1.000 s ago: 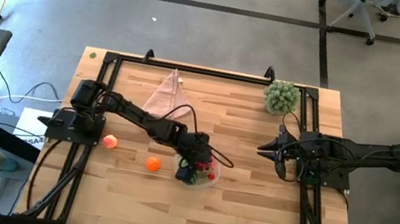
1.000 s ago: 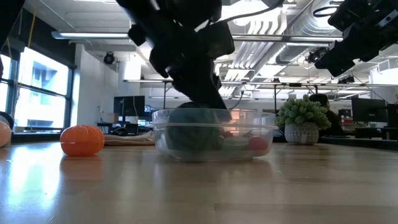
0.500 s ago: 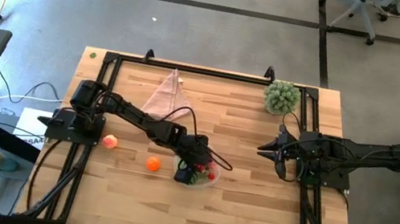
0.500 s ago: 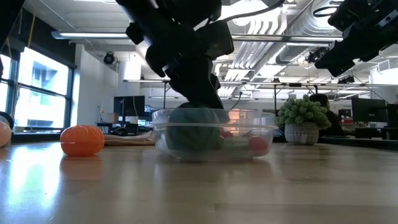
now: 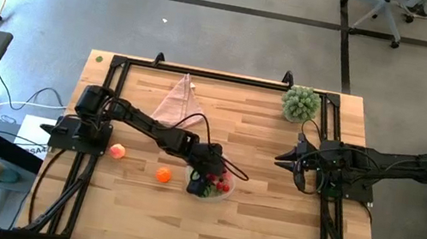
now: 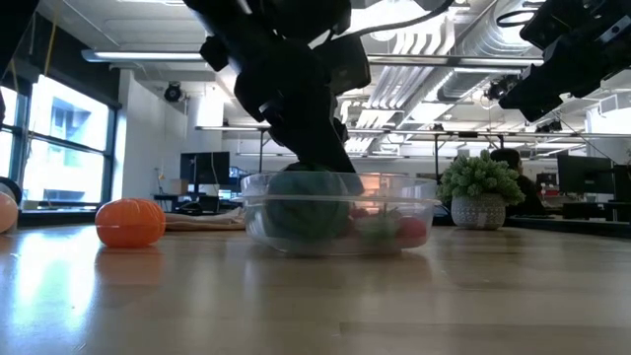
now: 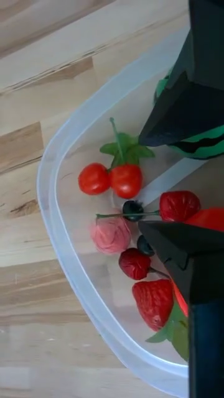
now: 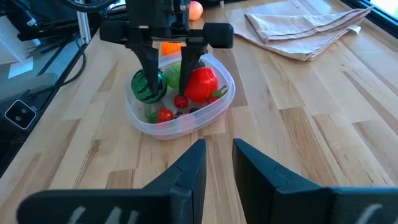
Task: Pick and placing Produce into tupperware
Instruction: Put the pumpkin into the transparent bin
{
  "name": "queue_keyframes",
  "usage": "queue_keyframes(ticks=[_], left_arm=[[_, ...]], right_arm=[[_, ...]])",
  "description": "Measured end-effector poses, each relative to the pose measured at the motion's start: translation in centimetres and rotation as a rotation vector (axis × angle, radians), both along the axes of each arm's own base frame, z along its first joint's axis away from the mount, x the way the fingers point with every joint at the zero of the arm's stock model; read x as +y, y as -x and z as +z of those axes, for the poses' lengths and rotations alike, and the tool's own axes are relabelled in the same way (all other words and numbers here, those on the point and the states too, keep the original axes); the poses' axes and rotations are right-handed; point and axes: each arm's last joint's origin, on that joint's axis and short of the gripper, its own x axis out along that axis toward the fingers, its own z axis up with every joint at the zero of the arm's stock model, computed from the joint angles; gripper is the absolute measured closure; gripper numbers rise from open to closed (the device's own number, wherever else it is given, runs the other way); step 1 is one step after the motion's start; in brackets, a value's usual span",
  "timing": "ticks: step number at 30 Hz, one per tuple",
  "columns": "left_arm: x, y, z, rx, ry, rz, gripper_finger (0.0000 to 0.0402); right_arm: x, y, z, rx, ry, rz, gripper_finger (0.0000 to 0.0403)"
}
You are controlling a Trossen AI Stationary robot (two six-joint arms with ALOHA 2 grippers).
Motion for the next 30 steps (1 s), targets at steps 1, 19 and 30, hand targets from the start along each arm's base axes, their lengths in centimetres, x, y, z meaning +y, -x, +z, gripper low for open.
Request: queue_keyframes(ticks=[1,19,30], left_arm=[[0.0,0.1,0.1,0.001,0.001,0.0,0.0204],[0.3,4.0,6.7,0.655,-0.015,0.296,0.0236],[-2.7,7.3,4.2,0.91,-0.147,0.394,0.0236]], right_arm=[[0.0,0.0,0.0,0.0,0.0,0.0,0.0335],[0.0,0.1,-0.1,0.015,0.001,0.0,0.0335],[0.0,0.1,-0.1,0.016,0.001,0.0,0.0335]])
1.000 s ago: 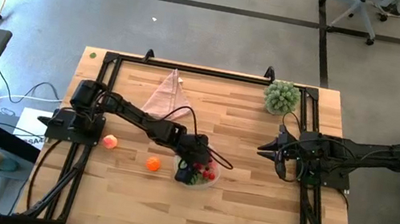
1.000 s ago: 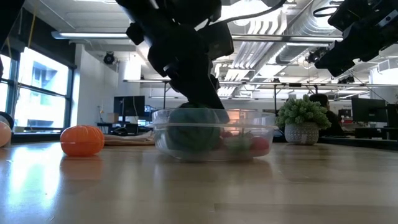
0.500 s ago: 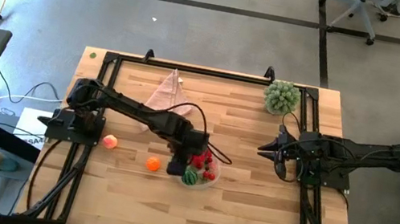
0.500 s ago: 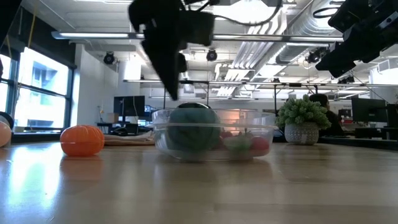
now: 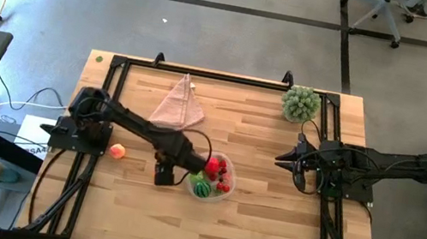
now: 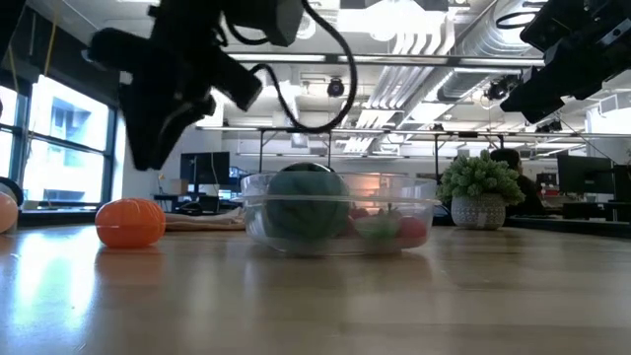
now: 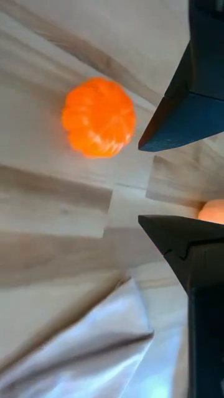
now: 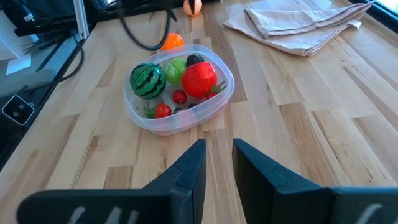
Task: Pick and placing Produce into tupperware
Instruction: Put the pumpkin into the transparent bin
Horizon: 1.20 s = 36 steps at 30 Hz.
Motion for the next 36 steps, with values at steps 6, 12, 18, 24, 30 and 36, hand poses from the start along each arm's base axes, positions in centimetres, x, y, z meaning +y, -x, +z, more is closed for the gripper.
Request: queue_keyframes(ticks=[6,12,18,24,30,36], left_arm=[[-2.3,1.4,-1.6,0.005,-0.054,-0.054,0.0236],[-2.5,4.5,-0.6,-0.083,-0.113,-0.02,0.0236],[-1.8,8.3,1.4,-0.338,-0.005,0.023,0.0236],[-1.2,11.7,3.1,-0.506,0.05,0.057,0.0236],[-1.1,12.2,4.0,-0.587,0.071,0.058,0.0236],[-1.3,11.8,3.3,-0.553,0.085,0.054,0.0236]], right_arm=[[0.0,0.0,0.0,0.0,0.0,0.0,0.0335],[0.0,0.0,0.0,0.001,0.0,0.0,0.0335],[0.0,0.0,-0.1,0.005,0.0,0.0,0.0335],[0.0,0.0,0.0,0.005,0.0,0.0,0.0335],[0.0,0.0,-0.1,0.007,0.001,0.0,0.0335],[0.0,0.0,-0.1,0.006,0.0,0.0,0.0335]])
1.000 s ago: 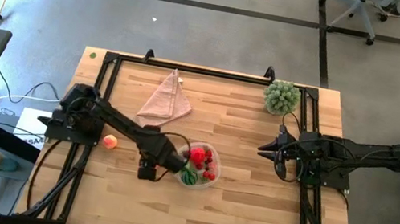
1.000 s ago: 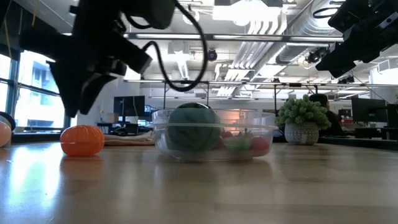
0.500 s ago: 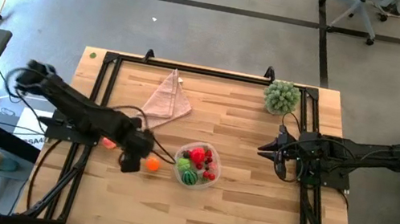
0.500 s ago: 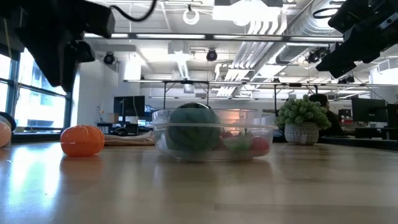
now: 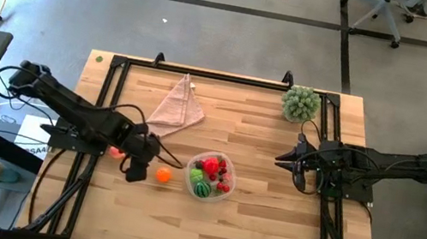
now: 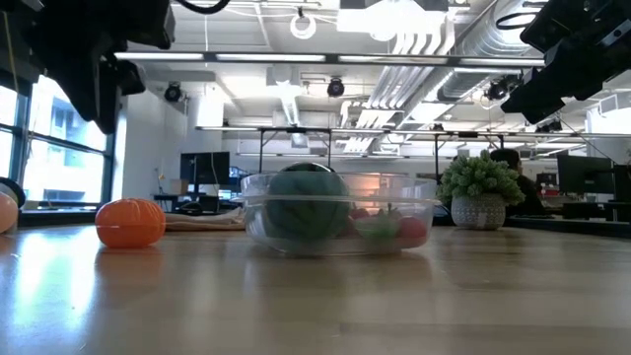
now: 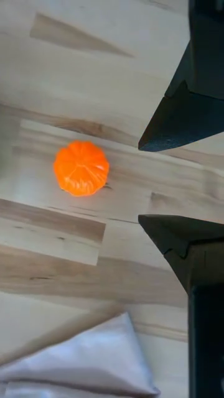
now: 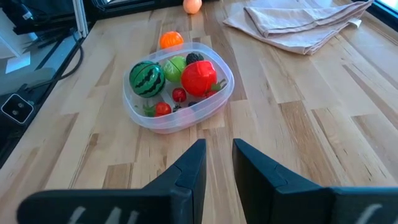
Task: Pick and placing Produce into tupperware
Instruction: Put the pumpkin into the transparent bin
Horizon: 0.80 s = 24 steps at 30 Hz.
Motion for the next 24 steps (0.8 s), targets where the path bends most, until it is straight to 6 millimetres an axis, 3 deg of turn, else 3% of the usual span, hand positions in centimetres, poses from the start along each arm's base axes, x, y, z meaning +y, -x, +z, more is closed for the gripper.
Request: queue_keyframes(ticks=[16,24], left_arm=[[-0.1,-0.9,0.0,-0.062,0.007,-0.026,0.0236],[-0.3,-2.1,0.3,-0.179,0.004,-0.048,0.0233]], right_arm=[[0.0,0.0,0.0,0.0,0.0,0.0,0.0335],[0.0,0.0,0.0,0.0,0.0,0.0,0.0335]])
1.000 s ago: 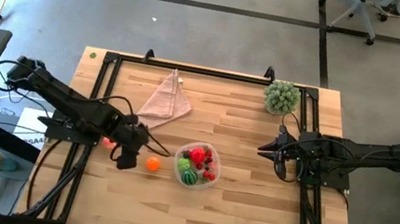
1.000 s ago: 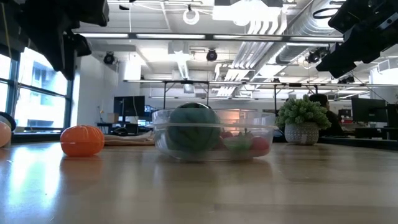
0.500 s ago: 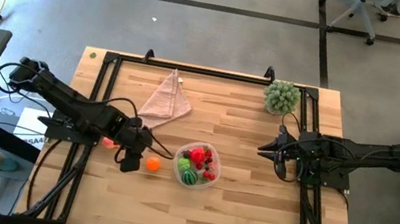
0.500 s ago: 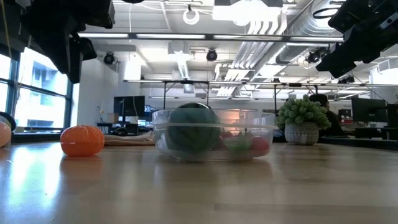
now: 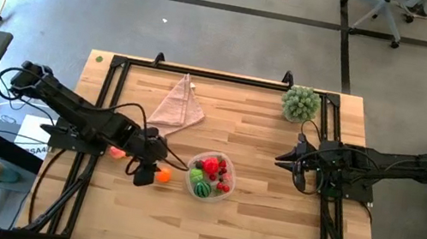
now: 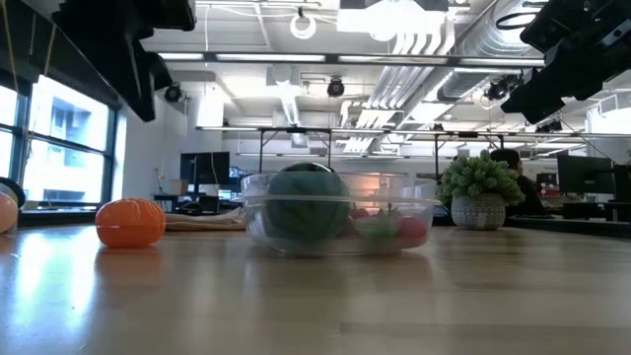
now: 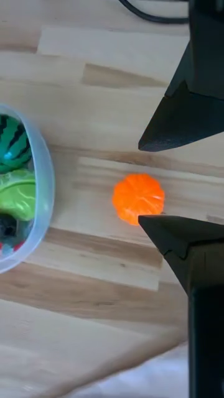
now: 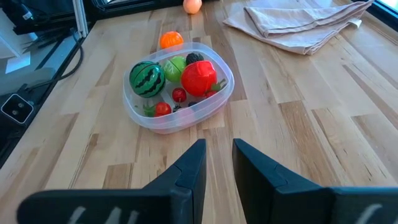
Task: Pick and placing Produce into tupperware
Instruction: Put the pumpkin into the transparent bin
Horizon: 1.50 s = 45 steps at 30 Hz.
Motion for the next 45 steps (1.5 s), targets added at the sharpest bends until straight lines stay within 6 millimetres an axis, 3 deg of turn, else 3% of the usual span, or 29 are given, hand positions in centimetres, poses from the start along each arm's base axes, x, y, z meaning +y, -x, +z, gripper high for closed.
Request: queue_keyframes(ticks=[14,26,45], left_arm=[[-0.3,-1.7,-3.1,0.132,-0.073,-0.084,0.0152],[-0.7,-3.2,-6.3,0.234,-0.085,-0.091,0.0116],[-0.9,-4.3,-8.1,0.246,-0.064,-0.098,0.0091]], right_arm=[[0.0,0.0,0.0,0.0,0.0,0.0,0.0335],[0.0,0.0,0.0,0.003,0.0,0.0,0.0335],[0.0,0.0,-0.1,0.009,0.001,0.0,0.0335]])
